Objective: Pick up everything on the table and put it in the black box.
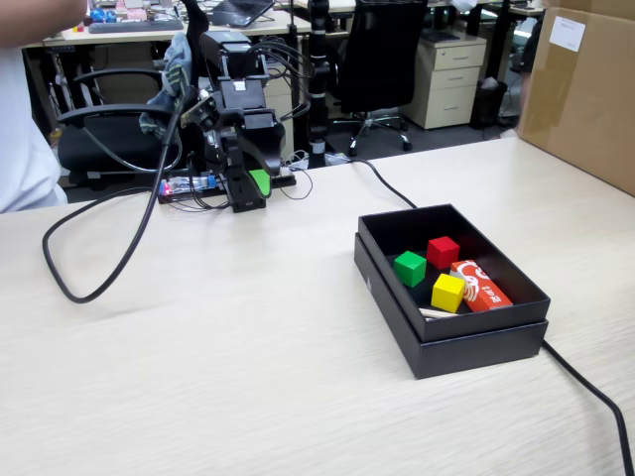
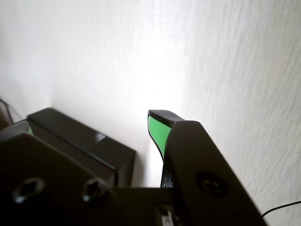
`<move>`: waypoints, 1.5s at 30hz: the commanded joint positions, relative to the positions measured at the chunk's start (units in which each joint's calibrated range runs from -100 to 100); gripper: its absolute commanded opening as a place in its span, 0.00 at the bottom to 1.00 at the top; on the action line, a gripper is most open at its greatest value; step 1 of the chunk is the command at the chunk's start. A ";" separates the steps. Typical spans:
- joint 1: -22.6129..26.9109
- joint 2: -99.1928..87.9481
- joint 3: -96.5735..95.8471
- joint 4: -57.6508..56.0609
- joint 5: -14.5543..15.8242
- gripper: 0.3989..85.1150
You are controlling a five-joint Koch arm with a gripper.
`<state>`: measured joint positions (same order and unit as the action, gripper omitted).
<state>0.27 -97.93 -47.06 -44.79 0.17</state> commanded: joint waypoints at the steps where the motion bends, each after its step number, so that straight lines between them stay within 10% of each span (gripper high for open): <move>1: -1.47 -2.07 -4.80 7.69 0.20 0.59; 24: -2.93 -2.07 -47.05 52.01 -3.08 0.58; 45: -2.93 -1.73 -50.68 47.77 -3.27 0.57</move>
<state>-2.61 -99.74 -96.71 5.61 -2.95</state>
